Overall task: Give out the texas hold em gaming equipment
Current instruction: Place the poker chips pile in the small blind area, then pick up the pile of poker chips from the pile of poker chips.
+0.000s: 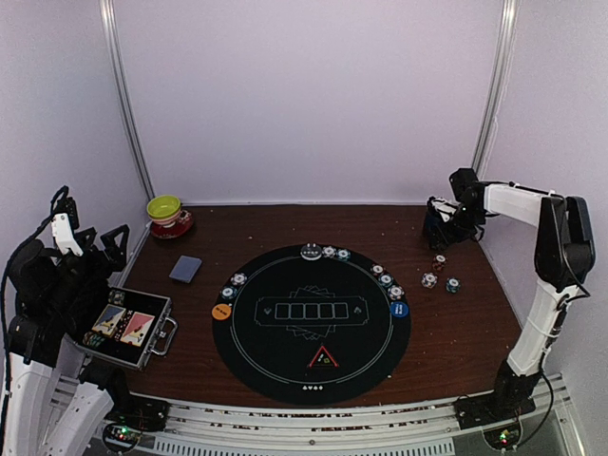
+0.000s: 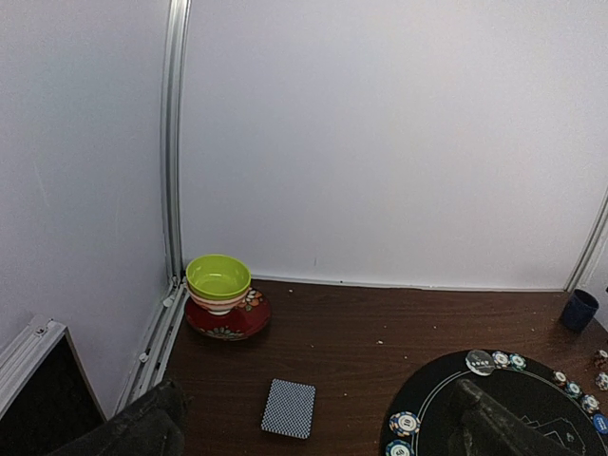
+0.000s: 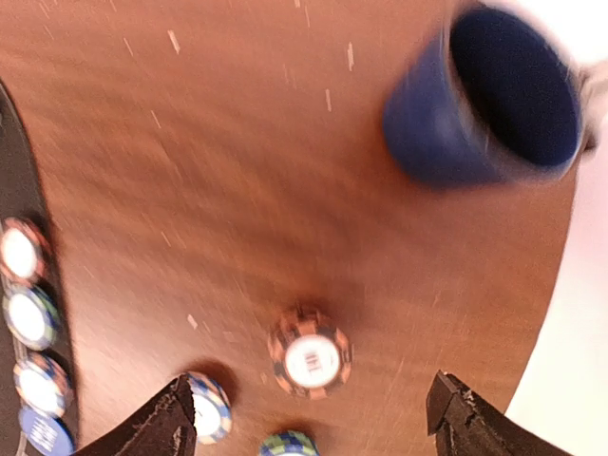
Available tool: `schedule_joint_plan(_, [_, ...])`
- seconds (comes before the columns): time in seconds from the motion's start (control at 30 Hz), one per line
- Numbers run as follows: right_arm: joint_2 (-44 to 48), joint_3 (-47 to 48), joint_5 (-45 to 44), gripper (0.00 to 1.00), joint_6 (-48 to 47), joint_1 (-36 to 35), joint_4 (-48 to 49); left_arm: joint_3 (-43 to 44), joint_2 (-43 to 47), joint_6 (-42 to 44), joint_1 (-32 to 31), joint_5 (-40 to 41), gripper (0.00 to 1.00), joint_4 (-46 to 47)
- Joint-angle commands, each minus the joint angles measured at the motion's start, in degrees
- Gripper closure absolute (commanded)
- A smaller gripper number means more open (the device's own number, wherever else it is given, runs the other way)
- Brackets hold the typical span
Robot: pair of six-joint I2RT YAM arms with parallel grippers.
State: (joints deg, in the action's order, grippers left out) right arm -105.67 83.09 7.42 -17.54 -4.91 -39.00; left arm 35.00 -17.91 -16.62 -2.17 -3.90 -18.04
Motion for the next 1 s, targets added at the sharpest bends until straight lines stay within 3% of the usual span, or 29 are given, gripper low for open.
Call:
schedule_joint_plan(0.0, [-1.1, -1.1, -0.7, 0.14, -0.4, 1.5, -0.9, -0.1, 0.7, 0.2, 0.6, -0.2, 0.02, 2.3])
schedule_joint_plan(0.33, [-4.7, -1.4, 0.7, 0.17, -0.9, 1.8, -1.7, -0.1, 0.7, 0.3, 0.6, 0.0, 0.02, 2.3])
schedule_joint_plan(0.97, [-8.4, -1.0, -1.1, 0.34, 0.2, 1.8, -0.4, -0.1, 0.7, 0.3, 0.6, -0.2, 0.02, 2.3])
